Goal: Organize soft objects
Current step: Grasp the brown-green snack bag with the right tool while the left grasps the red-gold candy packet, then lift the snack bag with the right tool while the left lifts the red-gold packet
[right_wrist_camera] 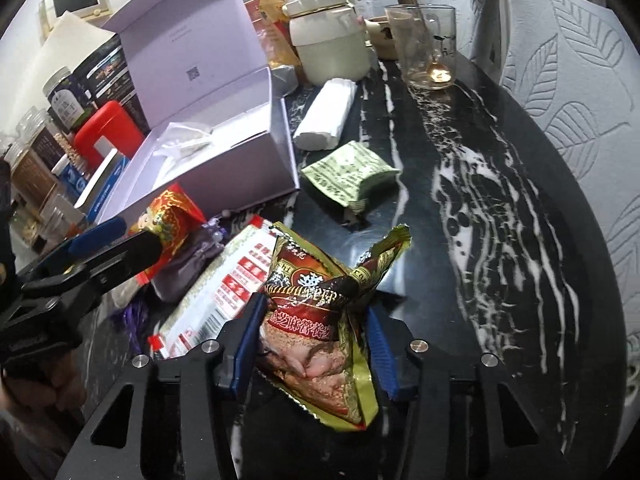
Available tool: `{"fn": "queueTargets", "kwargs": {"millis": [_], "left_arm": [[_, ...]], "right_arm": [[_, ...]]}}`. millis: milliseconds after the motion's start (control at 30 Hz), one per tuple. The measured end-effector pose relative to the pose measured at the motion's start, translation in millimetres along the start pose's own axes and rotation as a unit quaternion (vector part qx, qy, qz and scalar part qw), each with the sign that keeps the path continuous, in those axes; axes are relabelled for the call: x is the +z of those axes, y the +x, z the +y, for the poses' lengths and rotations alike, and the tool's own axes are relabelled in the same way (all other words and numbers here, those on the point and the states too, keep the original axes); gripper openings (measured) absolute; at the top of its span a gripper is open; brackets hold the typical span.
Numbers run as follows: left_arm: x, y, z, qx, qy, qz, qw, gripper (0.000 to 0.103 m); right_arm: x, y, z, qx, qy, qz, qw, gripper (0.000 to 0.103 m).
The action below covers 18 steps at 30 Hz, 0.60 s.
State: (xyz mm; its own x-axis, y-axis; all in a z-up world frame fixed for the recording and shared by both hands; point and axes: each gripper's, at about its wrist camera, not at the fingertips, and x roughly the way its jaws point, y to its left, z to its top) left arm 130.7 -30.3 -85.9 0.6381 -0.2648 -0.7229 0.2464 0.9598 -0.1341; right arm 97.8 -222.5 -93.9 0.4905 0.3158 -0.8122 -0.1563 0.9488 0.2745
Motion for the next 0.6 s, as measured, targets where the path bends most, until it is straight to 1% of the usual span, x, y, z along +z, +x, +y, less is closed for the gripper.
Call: {"fn": "queueTargets", "kwargs": {"millis": [133,167,200,233,267,300,333,467,600], "left_arm": [[0,11,0,0.011,0.005,0.01,0.9999,0.077],[0,14,0,0.01,0.002,0.012,0.9999,0.075],[0,15,1,0.008,0.001,0.013,0.9999,0.069],[0,18,2,0.006,0.001,0.015,0.9999,0.059],[0,20,2,0.006,0.002,0.018,0.9998,0.054],[0,23,2,0.01,0.002,0.023,0.9997,0.046],[0,25,3,0.012,0.001,0.025,0.9996,0.041],[0,24,-1,0.012,0.011,0.023,0.9996,0.037],[1,19,-4,0.011,0.013,0.02,0.9997,0.036]], "right_arm": [[-1,-3,-5,-0.004,-0.007,-0.002,1.0,0.046],[-1,-3,-4,-0.004,-0.009,-0.003,1.0,0.045],[-1,-4,-4,-0.003,-0.012,-0.004,1.0,0.045],[-1,-4,-5,-0.002,-0.013,-0.004,1.0,0.044],[-1,-5,-5,-0.001,-0.013,-0.005,1.0,0.044],[-1,-5,-5,0.001,-0.014,-0.006,1.0,0.044],[-1,-5,-6,0.002,-0.013,-0.006,1.0,0.044],[-1,-6,-7,0.004,-0.012,-0.007,1.0,0.042],[-2,-9,-6,0.002,-0.011,-0.012,1.0,0.039]]}}
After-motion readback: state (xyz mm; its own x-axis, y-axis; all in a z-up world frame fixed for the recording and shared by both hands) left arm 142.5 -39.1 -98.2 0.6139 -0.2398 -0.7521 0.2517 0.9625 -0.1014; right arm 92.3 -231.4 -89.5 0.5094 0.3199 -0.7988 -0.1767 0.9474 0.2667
